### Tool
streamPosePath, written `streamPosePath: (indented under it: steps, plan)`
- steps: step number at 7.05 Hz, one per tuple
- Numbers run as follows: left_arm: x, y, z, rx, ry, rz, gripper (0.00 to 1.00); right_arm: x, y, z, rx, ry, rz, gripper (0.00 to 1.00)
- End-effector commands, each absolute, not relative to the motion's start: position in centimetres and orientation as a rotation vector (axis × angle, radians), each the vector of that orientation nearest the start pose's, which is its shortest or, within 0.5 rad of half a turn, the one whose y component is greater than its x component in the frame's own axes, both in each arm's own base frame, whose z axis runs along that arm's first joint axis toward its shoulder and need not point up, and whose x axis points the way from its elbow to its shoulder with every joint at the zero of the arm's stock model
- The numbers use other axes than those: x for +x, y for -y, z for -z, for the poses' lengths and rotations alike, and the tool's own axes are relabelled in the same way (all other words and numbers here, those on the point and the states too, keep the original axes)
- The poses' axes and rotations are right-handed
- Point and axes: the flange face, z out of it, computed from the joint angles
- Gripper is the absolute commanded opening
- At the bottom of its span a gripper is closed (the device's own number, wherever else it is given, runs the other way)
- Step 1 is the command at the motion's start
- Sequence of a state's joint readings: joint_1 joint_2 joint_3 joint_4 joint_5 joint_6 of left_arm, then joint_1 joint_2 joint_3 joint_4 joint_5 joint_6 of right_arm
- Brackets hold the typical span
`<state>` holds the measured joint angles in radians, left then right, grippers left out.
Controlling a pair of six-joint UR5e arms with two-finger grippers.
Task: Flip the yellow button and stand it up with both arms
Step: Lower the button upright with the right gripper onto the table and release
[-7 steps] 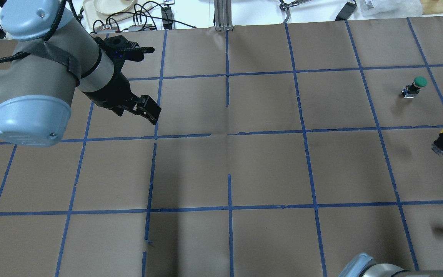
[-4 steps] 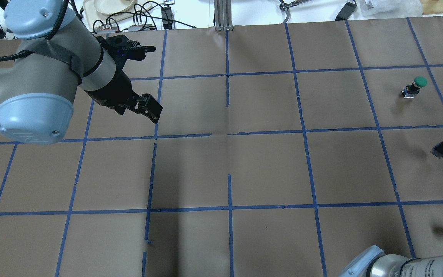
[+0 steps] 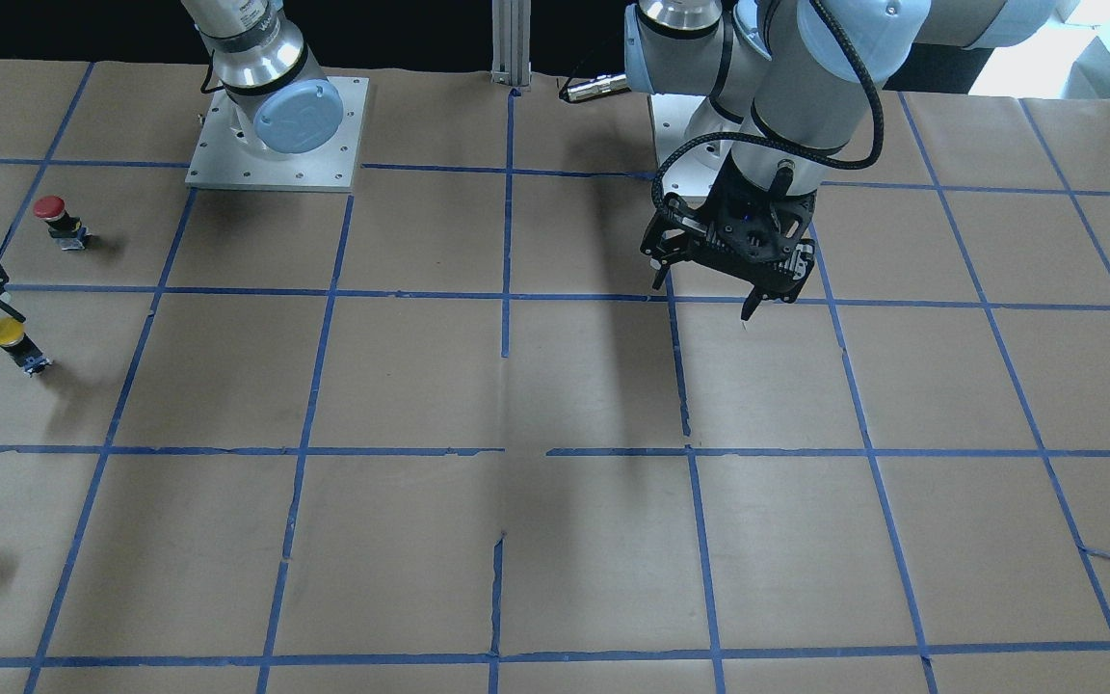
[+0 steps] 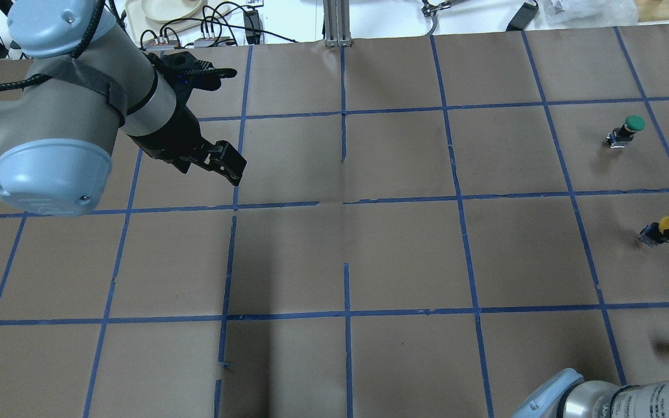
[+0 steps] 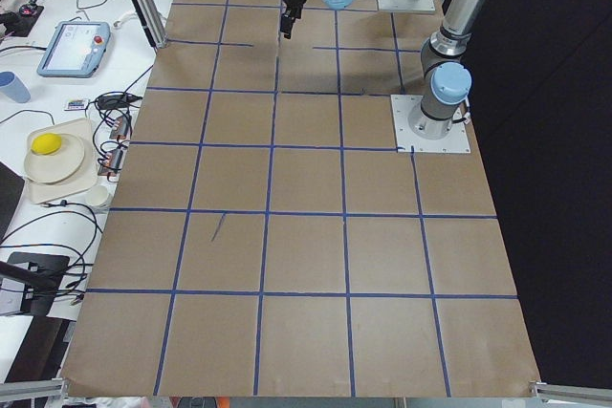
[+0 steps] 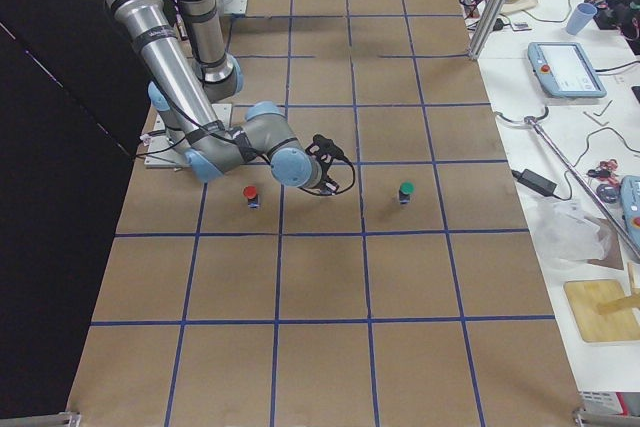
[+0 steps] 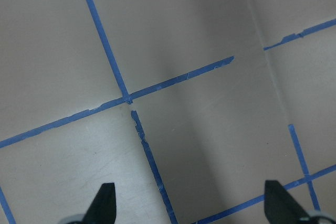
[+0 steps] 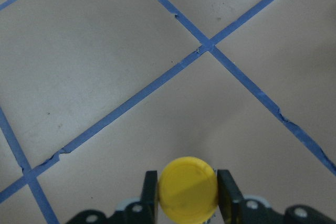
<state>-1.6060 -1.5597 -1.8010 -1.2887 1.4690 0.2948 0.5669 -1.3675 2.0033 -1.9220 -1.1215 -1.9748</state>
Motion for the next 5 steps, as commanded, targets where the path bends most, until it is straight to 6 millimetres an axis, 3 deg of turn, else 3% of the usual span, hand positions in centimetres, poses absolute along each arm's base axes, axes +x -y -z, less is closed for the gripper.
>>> streamPosePath:
  steps: [1, 2, 4, 5]
  plan:
    - [-16.15, 47.79, -41.18, 0.539, -3.190, 0.130, 1.00, -31.57, 40.85, -23.23, -1.228, -2.483, 0.596, 0.09]
    - [-16.15, 47.79, -41.18, 0.542, -3.189, 0.130, 1.00, -31.83, 40.82, -23.23, -1.224, -2.485, 0.594, 0.12]
    - [-16.17, 47.86, -41.03, 0.542, -3.192, 0.126, 1.00, -31.75, 40.75, -22.95, -1.213, -2.482, 0.588, 0.48]
    - [-16.19, 47.86, -41.03, 0.542, -3.193, 0.126, 1.00, -31.77, 40.76, -22.49, -1.193, -2.477, 0.582, 0.53]
